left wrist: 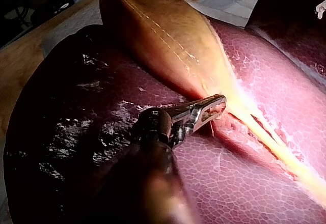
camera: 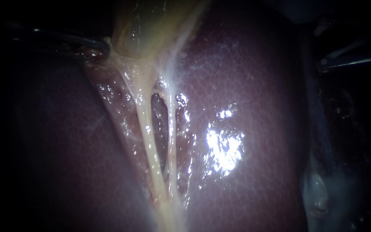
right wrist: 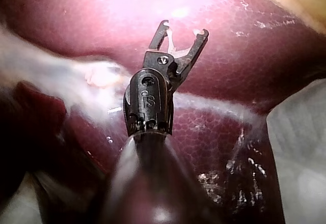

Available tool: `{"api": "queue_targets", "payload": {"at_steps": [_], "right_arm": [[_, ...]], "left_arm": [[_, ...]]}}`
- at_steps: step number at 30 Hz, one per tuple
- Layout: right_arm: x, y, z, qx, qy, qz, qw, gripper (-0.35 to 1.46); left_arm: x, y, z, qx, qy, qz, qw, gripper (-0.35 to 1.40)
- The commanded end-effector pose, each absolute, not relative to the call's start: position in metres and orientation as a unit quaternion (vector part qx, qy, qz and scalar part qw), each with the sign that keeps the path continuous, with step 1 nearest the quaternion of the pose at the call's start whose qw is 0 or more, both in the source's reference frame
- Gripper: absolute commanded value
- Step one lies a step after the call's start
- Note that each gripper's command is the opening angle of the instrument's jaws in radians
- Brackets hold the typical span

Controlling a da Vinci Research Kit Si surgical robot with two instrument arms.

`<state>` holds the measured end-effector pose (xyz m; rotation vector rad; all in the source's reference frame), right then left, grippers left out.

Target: Clipping first clip left tube

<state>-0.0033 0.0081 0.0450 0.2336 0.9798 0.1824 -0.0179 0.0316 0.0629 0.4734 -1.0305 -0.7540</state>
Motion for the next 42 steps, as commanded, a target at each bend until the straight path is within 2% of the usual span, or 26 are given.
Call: {"api": "queue_targets", "payload": {"at_steps": [1, 12, 24, 42], "right_arm": [[-0.0033, 0.0081, 0.0449, 0.112, 0.469, 0.087, 0.872, 0.50], [-0.0027, 0.0077, 0.0448, 0.118, 0.471, 0.091, 0.869, 0.50], [0.0013, 0.0042, 0.0457, 0.148, 0.490, 0.098, 0.853, 0.50], [0.0073, -0.0006, 0.0471, 0.206, 0.504, 0.131, 0.829, 0.50]], "left_arm": [[-0.0179, 0.0316, 0.0629, 0.219, -0.476, -0.349, 0.777, -0.35], [-0.0178, 0.0316, 0.0629, 0.219, -0.476, -0.348, 0.777, -0.35], [-0.0178, 0.0316, 0.0629, 0.219, -0.476, -0.348, 0.777, -0.35], [-0.0178, 0.0316, 0.0629, 0.219, -0.476, -0.348, 0.777, -0.35]]}}
